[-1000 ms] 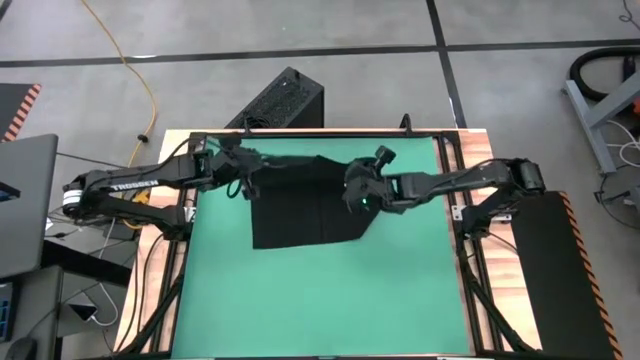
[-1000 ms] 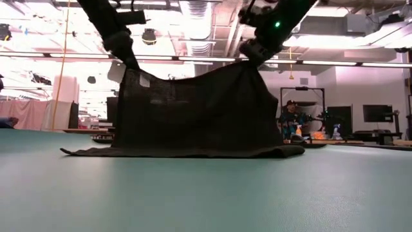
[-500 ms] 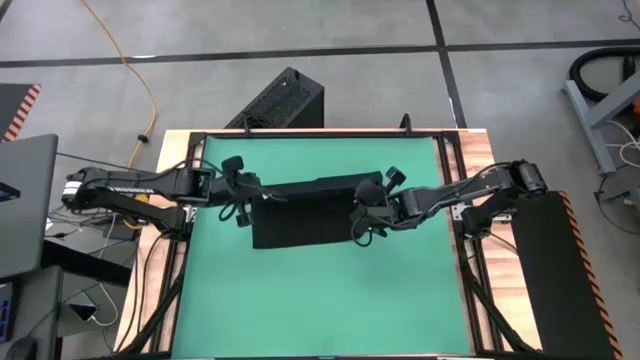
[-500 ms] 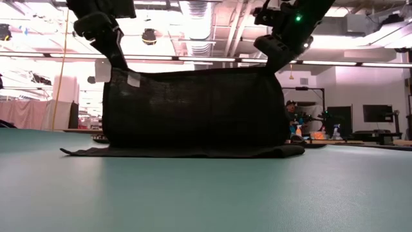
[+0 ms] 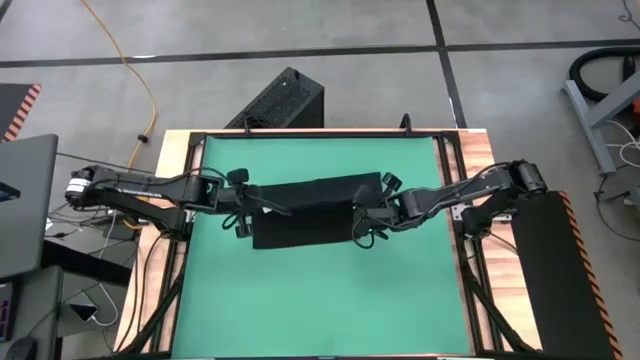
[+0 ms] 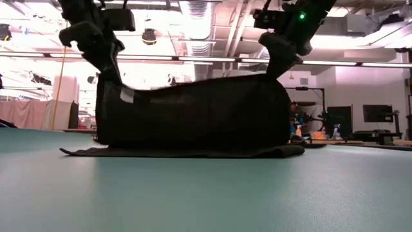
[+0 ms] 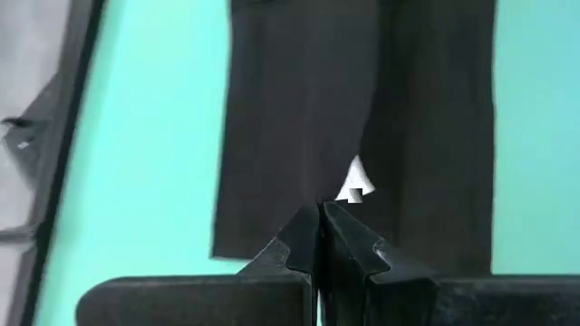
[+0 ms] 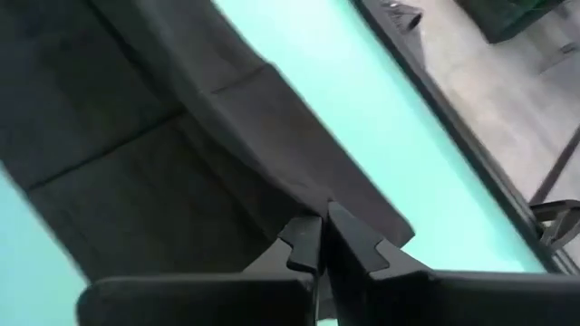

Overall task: Roll towel into tight, uniform cylinder
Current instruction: Fold the black towel

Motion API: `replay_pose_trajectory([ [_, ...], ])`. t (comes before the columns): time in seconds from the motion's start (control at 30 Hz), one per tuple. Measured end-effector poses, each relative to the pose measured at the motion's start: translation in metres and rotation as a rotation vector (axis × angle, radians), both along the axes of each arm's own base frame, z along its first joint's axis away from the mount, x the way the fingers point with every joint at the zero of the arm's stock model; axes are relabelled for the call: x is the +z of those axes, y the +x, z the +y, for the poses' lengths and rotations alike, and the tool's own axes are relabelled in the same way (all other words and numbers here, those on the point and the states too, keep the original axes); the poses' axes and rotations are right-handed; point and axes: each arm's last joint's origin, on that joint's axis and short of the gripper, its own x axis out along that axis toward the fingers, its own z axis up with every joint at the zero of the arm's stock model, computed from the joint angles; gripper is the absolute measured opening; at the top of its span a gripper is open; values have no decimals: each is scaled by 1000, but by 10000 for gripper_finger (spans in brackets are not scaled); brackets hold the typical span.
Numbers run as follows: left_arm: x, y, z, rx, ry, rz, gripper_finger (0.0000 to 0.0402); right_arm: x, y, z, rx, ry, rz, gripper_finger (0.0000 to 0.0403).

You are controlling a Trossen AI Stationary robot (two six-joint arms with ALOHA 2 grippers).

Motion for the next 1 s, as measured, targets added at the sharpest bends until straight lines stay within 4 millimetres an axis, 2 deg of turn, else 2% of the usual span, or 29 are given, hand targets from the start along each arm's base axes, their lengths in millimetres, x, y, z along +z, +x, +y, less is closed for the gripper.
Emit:
replay_pose_trajectory([
  [0.2,-15,-3,-1,-40,-35,39,29,-2,0,3,90,93,50,68],
  [0.5,-12,3,-10,-221,-219,-17,108,-3,0,7,128,111,67,113],
  [0.67,-9,7,-8,-209,-109,-61,136,-2,0,3,101,78,60,125],
  [0.77,-8,16,0,-175,-38,-194,139,-2,2,-7,60,63,50,125],
  [0.83,-13,19,10,-209,-68,-252,140,-1,4,-16,52,64,49,125],
  [1.0,-31,10,51,-121,-108,-270,140,0,9,-45,105,84,74,126],
])
